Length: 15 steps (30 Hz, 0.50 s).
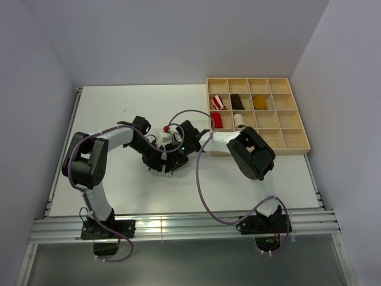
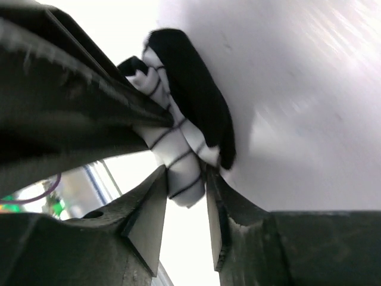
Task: Roll the socks
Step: Roll the sock at the center of the board.
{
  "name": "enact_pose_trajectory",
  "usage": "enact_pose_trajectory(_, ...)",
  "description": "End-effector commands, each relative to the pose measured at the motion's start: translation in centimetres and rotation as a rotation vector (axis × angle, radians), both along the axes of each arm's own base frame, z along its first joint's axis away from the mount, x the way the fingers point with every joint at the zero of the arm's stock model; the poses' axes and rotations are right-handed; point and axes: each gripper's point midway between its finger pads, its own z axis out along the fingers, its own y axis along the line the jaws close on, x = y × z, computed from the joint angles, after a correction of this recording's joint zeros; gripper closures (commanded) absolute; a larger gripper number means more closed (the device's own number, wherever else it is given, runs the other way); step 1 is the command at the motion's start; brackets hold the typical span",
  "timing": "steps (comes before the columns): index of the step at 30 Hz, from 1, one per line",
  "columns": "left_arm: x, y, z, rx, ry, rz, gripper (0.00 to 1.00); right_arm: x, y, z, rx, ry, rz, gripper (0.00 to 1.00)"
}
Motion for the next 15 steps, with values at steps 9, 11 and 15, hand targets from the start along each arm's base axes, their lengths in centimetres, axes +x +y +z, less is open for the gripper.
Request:
enact_pose_trajectory(9,0.3,1.8,-2.1,0.085,0.185,0.049,1.0,2.6,-3.6,1.1,-0.101,-0.183,-0.25,0.59)
enact_pose_trajectory(11,0.4,1.9,-2.4,0.09,0.206,0.06,1.0,2.7,-4.1,1.6,-0.096,-0.208,-0.276,0.59)
enact_pose_trajectory(15,0.8,2.0,-2.4,0.089,0.239,0.077,1.0,2.7,-4.7,2.4,-0.082,-0.251,-0.296,0.58)
